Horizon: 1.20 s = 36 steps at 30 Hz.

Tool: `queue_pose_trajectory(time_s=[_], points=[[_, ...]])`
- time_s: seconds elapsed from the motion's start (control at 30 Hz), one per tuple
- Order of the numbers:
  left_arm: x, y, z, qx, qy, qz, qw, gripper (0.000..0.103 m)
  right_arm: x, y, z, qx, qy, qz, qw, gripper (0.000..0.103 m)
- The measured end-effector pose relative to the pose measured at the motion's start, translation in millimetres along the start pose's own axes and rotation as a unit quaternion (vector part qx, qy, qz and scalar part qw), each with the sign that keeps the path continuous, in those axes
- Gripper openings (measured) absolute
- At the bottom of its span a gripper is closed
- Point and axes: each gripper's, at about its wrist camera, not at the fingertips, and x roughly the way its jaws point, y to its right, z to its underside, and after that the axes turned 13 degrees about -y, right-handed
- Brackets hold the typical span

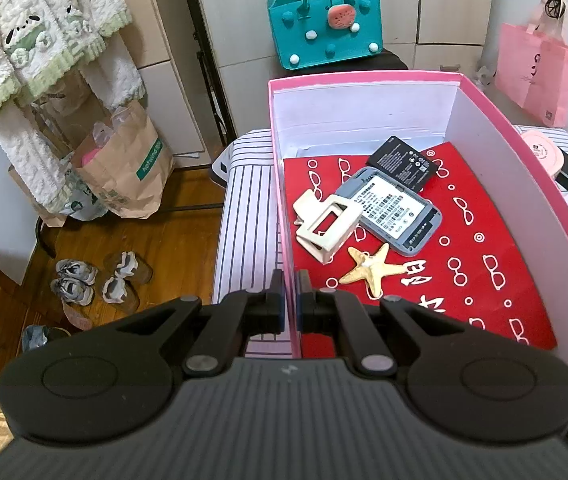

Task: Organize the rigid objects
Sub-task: 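Move the right gripper to the white charger cube and grasp it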

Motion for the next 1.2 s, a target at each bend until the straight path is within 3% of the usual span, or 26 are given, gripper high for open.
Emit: queue_pose_trajectory(time_s=[0.13,0.43,0.57,0.9,1.2], points=[[1,0,0,-0.004,-0.001,-0.001,1.0,0.004,7,9,-3,0.013,0.008,0.023,1.0,0.064],[3,1,-2,-0.005,-0.005,0.009,0.9999,0.004,35,25,-25,0.059,-0.009,-0.002,0.998,0.065],[5,-2,-2,-0.005,-0.003,0.011,0.9999,0.004,37,22,-31,0.065,-0.009,0.019,0.998,0.056],[6,-3,0,-0.006,0.001,0.02,0.9998,0.004,28,22,-33,0.08,-0.004,0.019,0.997,0.055],[6,-3,1,-0.005,0.004,0.025,0.9997,0.005,4,3,-42,0.054,0.019,0.023,0.998,0.055]])
